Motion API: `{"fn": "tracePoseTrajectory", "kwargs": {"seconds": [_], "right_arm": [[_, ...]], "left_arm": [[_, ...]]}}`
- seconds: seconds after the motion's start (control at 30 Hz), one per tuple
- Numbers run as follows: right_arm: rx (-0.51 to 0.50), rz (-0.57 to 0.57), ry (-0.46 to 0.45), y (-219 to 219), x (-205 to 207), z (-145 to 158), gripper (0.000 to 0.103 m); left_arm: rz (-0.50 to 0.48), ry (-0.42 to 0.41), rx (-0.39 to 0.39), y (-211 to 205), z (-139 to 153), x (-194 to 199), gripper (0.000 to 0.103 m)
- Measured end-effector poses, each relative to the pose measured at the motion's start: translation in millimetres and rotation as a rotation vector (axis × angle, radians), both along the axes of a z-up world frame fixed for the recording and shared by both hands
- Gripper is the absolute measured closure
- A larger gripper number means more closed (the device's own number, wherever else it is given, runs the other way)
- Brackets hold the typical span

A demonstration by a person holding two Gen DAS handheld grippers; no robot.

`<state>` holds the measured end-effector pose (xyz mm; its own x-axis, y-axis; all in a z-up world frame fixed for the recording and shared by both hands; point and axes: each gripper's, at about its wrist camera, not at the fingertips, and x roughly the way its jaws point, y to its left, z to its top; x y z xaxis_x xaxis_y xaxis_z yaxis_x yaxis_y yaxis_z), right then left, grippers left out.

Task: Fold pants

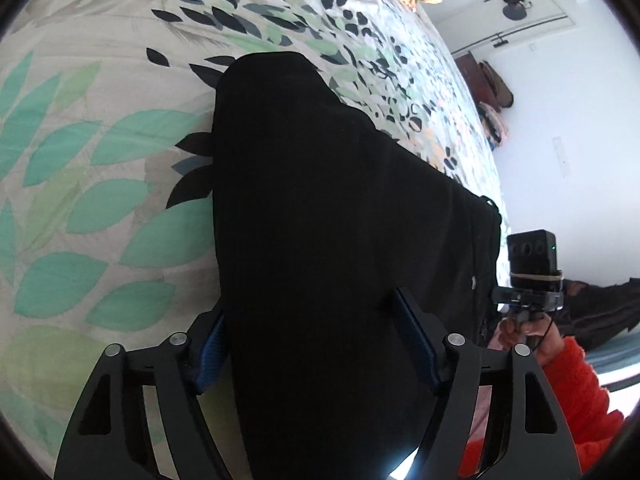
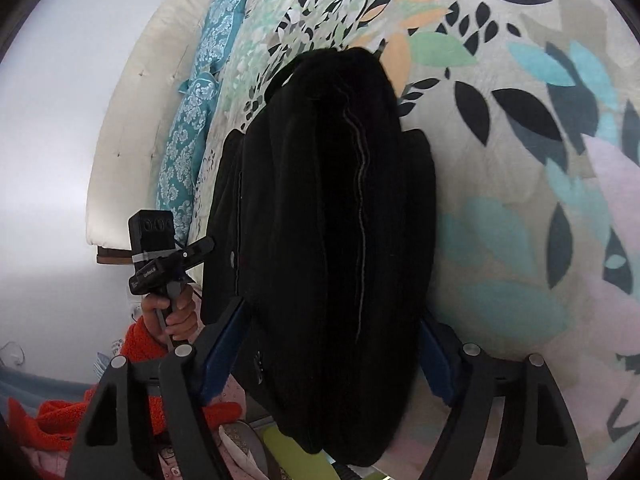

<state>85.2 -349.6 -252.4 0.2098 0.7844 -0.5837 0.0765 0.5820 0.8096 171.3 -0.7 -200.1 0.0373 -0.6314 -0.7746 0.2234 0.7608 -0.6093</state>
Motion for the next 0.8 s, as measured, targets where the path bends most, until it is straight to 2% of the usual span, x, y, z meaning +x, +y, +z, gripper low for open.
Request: {"fn": "tracePoseTrajectory", "kwargs": {"seconds": [0.03,0.07,0.1,0.13,0.2,0.3,0.43,0.57,0.7,0.8], "right_arm": [[0.001,-0.002,-0.007,2.0,-0.9,0.8,0.033],[0.006,-0.006,-0.018,2.3,-2.6,2.2,0.05],[0.013,-0.012,-0.035,3.0,-7.0,4.9,0.057],[0.01,-0.014,-0.051,2.8,-9.2,8.2,0.059],[0.014,-0.02,-0.072,4.7,-12.9,14.2,0.064],[0.039,-0.014,-0.115,7.2,-10.2,29.5,0.067],[0.054,0.015,-0.186,11.4,15.1,60.2,0.067],[0.023,0.017,-0.252,-0.3,68.1,84.9,0.067],[-0.028,0.005,-0.292,-7.5,137.2,94.0,0.067],[-0.087,-0.021,-0.296,-15.0,179.0,87.7,0.067]], "left_arm": [[-0.01,-0.011,0.026,-3.9,1.7,-0.5,0.051],[-0.018,-0.028,0.05,-6.5,5.0,-1.3,0.059],[-0.017,-0.036,0.052,-5.5,9.8,-2.3,0.073],[-0.013,-0.035,0.033,-2.4,15.1,-3.5,0.079],[-0.016,-0.057,0.018,-0.6,27.3,-7.5,0.081],[-0.027,-0.108,0.04,-2.1,47.7,-12.9,0.082],[-0.012,-0.151,-0.013,1.1,76.0,3.2,0.082],[0.017,-0.207,-0.023,-2.1,97.2,53.8,0.082],[0.035,-0.272,0.023,-15.4,109.0,117.4,0.082],[0.052,-0.305,0.078,-30.0,102.9,154.3,0.081]]}}
